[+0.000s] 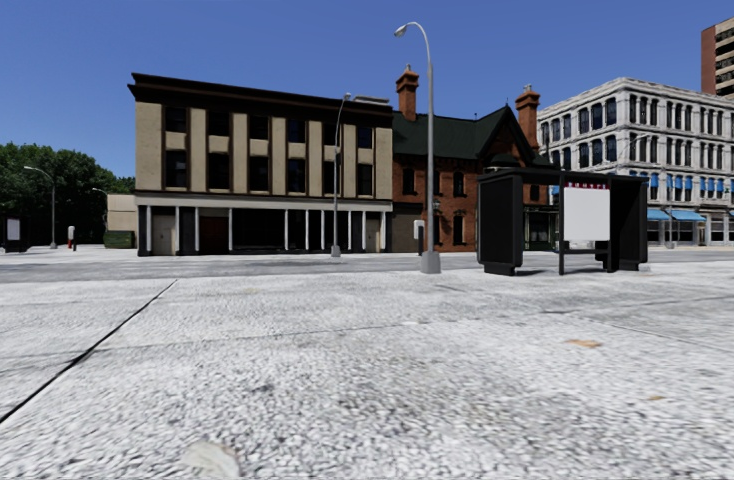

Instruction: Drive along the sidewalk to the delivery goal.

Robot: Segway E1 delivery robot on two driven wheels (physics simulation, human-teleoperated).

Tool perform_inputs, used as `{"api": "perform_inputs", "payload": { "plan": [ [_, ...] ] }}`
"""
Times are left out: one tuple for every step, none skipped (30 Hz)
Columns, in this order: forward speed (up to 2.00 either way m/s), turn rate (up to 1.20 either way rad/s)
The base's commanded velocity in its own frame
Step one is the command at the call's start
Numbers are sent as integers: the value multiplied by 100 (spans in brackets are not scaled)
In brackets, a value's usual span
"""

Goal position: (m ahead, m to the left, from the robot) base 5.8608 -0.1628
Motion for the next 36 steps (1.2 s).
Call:
{"api": "perform_inputs", "payload": {
  "plan": [
    [115, 0],
    [115, 0],
    [115, 0],
    [115, 0],
    [115, 0],
    [115, 0],
    [115, -2],
    [115, -18],
    [115, -24],
    [111, -120],
    [110, -120],
    [109, -119],
    [109, -22],
    [109, -22],
    [108, 0],
    [108, 0],
    [108, 0],
    [108, 0],
    [108, 0],
    [108, 0],
    [108, 0],
    [108, 0],
    [108, 0],
    [108, 0],
    [108, 0],
    [108, 0],
    [108, 0],
    [108, 0],
    [108, 0],
    [108, 0],
    [108, 0],
    [108, 0],
    [108, 0],
    [108, 0],
    [108, 0],
    [108, 46]
  ]
}}
